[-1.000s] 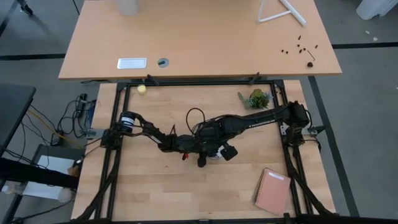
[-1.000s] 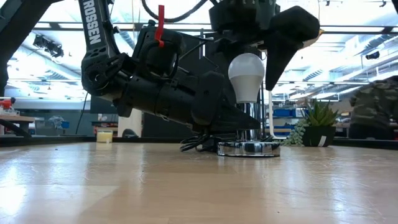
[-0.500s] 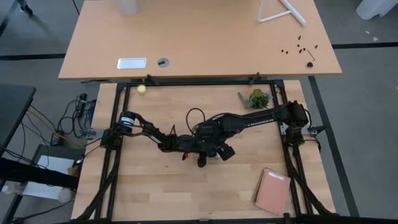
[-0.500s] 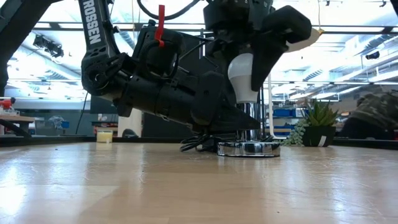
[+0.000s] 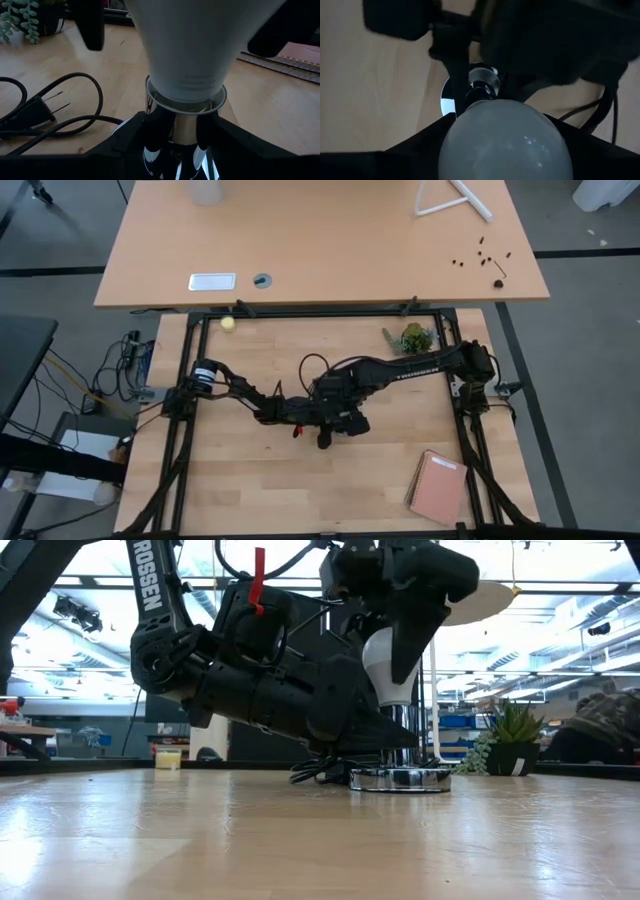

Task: Screw lightbulb
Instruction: Insert the white lightbulb into the lamp

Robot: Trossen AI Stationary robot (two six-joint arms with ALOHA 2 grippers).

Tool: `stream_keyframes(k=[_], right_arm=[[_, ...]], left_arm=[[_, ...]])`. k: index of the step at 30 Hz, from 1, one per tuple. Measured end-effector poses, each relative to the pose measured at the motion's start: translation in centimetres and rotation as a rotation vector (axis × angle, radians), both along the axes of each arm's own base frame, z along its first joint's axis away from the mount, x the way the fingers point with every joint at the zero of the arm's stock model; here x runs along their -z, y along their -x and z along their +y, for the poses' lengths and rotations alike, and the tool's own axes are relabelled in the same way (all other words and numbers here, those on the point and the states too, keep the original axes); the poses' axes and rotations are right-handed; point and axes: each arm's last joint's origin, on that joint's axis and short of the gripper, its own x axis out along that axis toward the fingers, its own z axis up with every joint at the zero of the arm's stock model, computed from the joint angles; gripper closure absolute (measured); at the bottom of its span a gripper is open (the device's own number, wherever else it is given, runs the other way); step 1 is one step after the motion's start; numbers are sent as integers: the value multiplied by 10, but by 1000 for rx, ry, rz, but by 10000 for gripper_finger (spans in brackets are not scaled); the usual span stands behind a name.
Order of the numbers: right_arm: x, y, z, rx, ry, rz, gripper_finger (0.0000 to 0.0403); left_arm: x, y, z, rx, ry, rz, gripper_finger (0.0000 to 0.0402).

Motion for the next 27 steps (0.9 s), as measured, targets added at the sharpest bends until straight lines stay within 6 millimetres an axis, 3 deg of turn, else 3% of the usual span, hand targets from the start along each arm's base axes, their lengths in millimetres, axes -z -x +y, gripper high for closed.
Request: stream_keyframes(k=[27], right_arm=[[11,1,3,957,-69,0,127]], left_arm=[[-1,0,1,-51,22,-17,211]])
